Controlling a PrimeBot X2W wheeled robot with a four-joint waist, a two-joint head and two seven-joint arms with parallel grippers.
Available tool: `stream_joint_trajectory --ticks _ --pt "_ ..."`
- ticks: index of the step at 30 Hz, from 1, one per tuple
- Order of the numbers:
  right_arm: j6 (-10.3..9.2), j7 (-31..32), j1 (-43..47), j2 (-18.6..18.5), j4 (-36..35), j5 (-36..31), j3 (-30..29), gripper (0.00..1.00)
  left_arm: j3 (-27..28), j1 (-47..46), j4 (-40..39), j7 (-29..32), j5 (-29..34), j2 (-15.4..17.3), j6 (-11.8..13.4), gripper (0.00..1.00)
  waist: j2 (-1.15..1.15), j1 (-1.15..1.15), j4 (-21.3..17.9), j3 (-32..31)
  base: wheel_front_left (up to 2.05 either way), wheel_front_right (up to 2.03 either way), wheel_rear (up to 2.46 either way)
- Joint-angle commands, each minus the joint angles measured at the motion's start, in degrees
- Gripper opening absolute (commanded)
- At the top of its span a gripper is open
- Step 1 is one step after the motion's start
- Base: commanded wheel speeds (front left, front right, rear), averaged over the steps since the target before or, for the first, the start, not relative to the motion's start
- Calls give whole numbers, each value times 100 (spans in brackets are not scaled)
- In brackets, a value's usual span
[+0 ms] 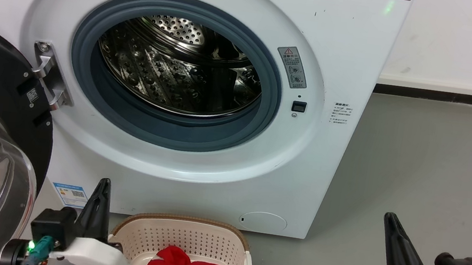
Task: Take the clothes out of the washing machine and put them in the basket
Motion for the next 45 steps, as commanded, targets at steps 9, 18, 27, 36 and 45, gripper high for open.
stream_joint_trajectory --ticks 9,18,27,36,45 --pt "0 61 -265 -105 201 1377 -44 0 136 -187 -13 246 -1230 -13 -128 0 0 0 9 11 0 0 0" --pt "-1 114 -386 -152 401 2354 -77 0 216 -233 39 426 -2138 -35 -213 0 0 0 17 22 0 0 0" --pt "-1 177 -493 -187 592 3317 -125 0 311 -292 112 625 -3040 -57 -297 0 0 0 25 34 0 0 0" --pt "-1 246 -595 -210 762 4168 -180 0 402 -349 179 805 -3850 -74 -374 0 0 0 34 46 0 0 0" --pt "-1 307 -680 -221 903 4858 -235 0 476 -395 237 956 -4511 -90 -440 0 0 0 42 56 0 0 0"
